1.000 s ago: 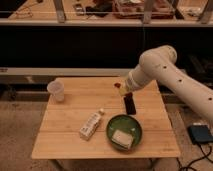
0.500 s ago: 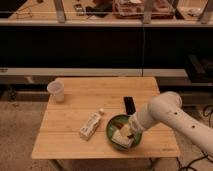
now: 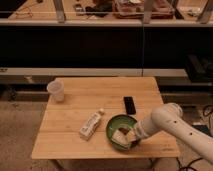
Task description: Place the pepper in the ceramic bowl
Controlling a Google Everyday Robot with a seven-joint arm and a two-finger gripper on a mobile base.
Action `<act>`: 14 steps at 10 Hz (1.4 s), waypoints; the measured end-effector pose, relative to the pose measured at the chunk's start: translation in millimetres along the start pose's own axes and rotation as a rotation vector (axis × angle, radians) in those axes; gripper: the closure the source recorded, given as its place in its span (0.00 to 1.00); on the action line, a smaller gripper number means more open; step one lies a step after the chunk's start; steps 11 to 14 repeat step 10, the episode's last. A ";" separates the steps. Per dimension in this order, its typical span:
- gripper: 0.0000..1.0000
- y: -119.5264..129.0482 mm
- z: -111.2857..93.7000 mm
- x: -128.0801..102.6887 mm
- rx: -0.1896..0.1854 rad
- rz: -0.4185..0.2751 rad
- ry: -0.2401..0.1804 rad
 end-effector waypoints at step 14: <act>0.20 26.4 2.7 43.7 -0.032 0.031 0.075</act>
